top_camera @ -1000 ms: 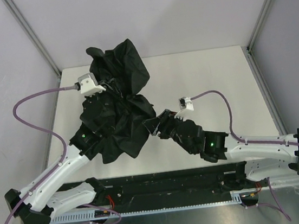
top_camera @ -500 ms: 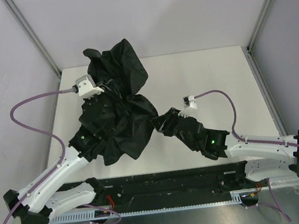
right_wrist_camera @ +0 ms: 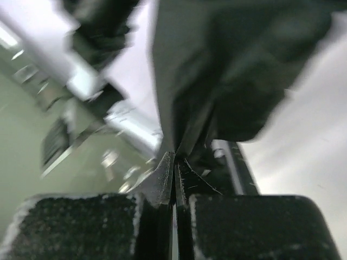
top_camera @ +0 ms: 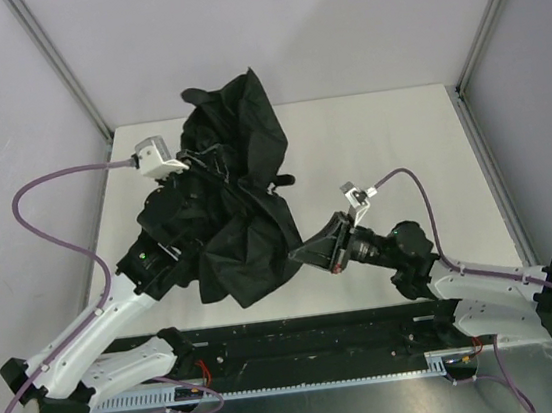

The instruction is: Put away the umbrella

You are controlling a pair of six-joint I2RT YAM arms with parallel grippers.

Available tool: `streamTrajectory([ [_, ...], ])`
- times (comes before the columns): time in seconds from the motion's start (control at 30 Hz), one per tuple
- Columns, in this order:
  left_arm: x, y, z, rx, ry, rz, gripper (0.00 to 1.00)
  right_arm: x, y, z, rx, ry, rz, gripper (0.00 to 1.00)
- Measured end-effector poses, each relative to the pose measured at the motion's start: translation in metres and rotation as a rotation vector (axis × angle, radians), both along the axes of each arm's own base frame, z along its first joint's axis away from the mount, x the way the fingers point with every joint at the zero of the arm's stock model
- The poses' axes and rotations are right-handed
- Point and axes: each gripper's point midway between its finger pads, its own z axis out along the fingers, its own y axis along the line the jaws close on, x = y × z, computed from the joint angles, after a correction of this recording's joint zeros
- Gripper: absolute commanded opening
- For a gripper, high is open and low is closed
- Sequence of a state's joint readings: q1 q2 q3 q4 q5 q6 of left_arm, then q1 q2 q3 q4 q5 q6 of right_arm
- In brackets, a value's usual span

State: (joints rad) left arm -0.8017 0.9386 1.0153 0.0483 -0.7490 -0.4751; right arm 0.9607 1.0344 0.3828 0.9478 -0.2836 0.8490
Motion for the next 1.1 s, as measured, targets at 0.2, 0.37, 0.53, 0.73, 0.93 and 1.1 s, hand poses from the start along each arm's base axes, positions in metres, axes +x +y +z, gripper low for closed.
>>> streamTrajectory([
  [0.2,-0.007,-0.038,-0.001,-0.065,0.006,-0.226,0.00,-0.085,-0.014,0.039,0.136,-0.192,0.408,0.00],
  [0.37,-0.016,-0.064,-0.014,-0.089,0.011,-0.384,0.00,-0.133,-0.020,0.041,0.153,-0.232,0.598,0.00],
  [0.53,-0.017,-0.072,-0.029,-0.091,0.038,-0.455,0.00,-0.143,-0.006,0.039,0.124,-0.253,0.536,0.29],
  [0.73,-0.010,-0.070,-0.018,-0.102,-0.006,-0.487,0.00,-0.135,0.026,0.012,-0.042,-0.220,0.383,0.58],
  [0.93,-0.022,-0.081,-0.019,-0.069,-0.013,-0.676,0.00,-0.080,0.006,-0.014,-0.310,-0.234,0.137,0.69],
  [1.1,-0.043,-0.076,-0.029,-0.007,-0.012,-0.831,0.00,-0.029,-0.058,0.019,-0.357,-0.272,-0.137,0.82],
])
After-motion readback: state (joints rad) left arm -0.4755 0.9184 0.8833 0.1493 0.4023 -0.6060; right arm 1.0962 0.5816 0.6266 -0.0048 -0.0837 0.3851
